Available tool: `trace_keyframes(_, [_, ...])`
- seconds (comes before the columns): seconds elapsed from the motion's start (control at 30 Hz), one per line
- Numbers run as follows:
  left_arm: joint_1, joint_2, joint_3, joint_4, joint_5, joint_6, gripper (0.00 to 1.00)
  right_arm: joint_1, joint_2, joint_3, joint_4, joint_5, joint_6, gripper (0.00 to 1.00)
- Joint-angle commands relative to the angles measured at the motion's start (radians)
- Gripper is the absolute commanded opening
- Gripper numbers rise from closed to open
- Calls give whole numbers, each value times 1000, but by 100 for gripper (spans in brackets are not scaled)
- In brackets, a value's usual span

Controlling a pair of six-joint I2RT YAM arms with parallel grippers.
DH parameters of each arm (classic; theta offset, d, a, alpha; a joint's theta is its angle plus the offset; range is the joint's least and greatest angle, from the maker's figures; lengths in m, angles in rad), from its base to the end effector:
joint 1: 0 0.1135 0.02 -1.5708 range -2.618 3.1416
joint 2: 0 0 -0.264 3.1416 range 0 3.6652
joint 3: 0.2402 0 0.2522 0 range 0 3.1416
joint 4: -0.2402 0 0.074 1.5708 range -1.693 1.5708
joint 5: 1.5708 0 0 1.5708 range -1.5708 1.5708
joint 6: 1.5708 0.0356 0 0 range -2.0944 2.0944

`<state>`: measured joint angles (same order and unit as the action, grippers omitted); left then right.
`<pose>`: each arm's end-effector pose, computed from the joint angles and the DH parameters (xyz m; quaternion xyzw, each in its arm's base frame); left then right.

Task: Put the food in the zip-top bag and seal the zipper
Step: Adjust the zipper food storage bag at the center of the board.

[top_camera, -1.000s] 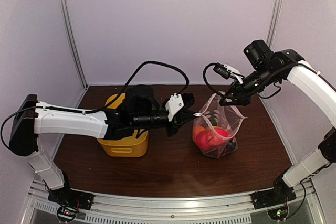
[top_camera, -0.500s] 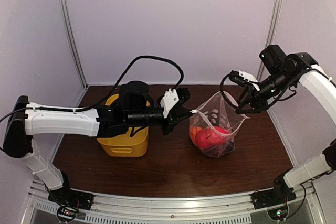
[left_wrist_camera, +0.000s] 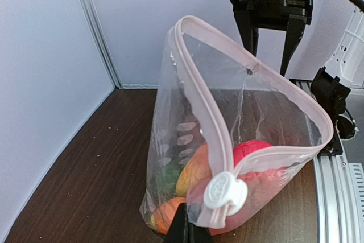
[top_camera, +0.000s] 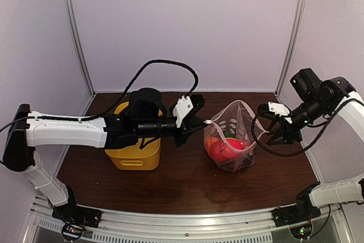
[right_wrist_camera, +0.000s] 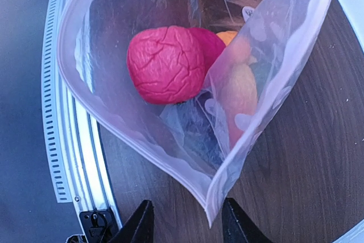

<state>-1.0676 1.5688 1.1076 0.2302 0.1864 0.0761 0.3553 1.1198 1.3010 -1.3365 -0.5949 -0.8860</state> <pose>0.1734 -0.3287 0.2973 0.4710 0.6250 -0.3583 0.5091 0.1589 0.0802 0.3596 -0.5932 0.7259 0.2250 0.2655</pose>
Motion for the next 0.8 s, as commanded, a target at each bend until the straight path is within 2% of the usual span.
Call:
trace_keyframes(0.0, [12,-27,21,21,-11,-24,0,-4,-33,-46,59,17,25,39])
trace_keyframes(0.33, [35,-21,14,36,15,-73,0,-4,-57,-99,210,-55,85,17])
trace_keyframes(0.53, [46,-20,11,48,43,-103,0,-4,-95,-119,277,-48,120,0])
trace_keyframes(0.63, [49,-16,12,54,53,-113,0,-4,-117,-135,312,-42,145,0])
trace_keyframes(0.73, [51,-11,14,58,63,-120,0,-4,-132,-163,341,-36,158,16])
trace_keyframes(0.77, [52,-9,14,60,64,-123,0,-4,-132,-171,348,-35,160,18])
